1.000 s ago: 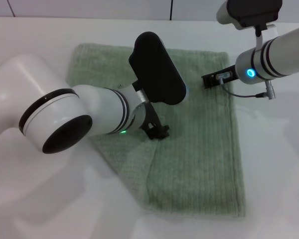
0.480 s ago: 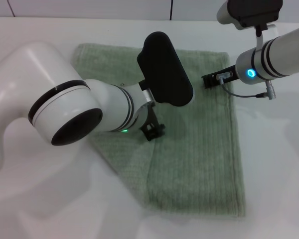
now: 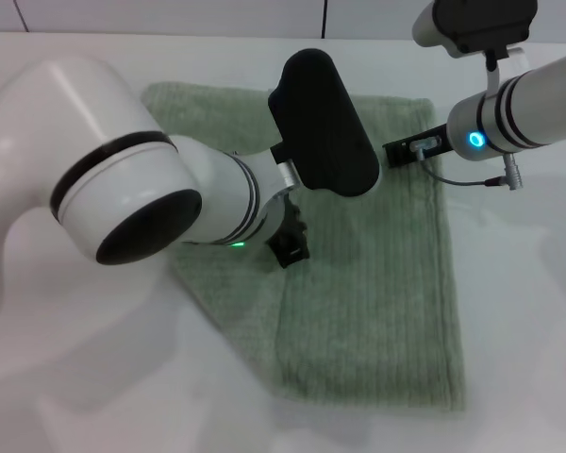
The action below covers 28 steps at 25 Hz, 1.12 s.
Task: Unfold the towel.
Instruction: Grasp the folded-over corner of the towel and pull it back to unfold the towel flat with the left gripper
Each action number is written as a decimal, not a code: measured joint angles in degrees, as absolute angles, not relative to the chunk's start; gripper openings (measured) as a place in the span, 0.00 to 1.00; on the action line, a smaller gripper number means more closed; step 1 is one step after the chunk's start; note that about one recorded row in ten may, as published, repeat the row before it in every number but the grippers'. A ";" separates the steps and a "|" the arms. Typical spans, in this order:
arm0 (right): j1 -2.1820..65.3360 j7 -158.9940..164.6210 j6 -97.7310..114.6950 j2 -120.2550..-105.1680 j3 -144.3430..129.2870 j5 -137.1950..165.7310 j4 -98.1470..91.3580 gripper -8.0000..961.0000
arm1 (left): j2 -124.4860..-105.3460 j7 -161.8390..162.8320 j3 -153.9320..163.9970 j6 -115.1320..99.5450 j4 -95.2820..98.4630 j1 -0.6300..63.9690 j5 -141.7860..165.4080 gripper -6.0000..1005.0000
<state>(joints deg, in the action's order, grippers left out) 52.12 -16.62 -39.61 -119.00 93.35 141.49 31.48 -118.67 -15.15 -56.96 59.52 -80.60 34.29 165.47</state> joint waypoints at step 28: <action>51.86 -16.62 -39.85 -119.00 93.21 141.50 31.39 0.01 | -118.42 -2.32 -63.84 99.20 -92.00 39.75 165.59 0.06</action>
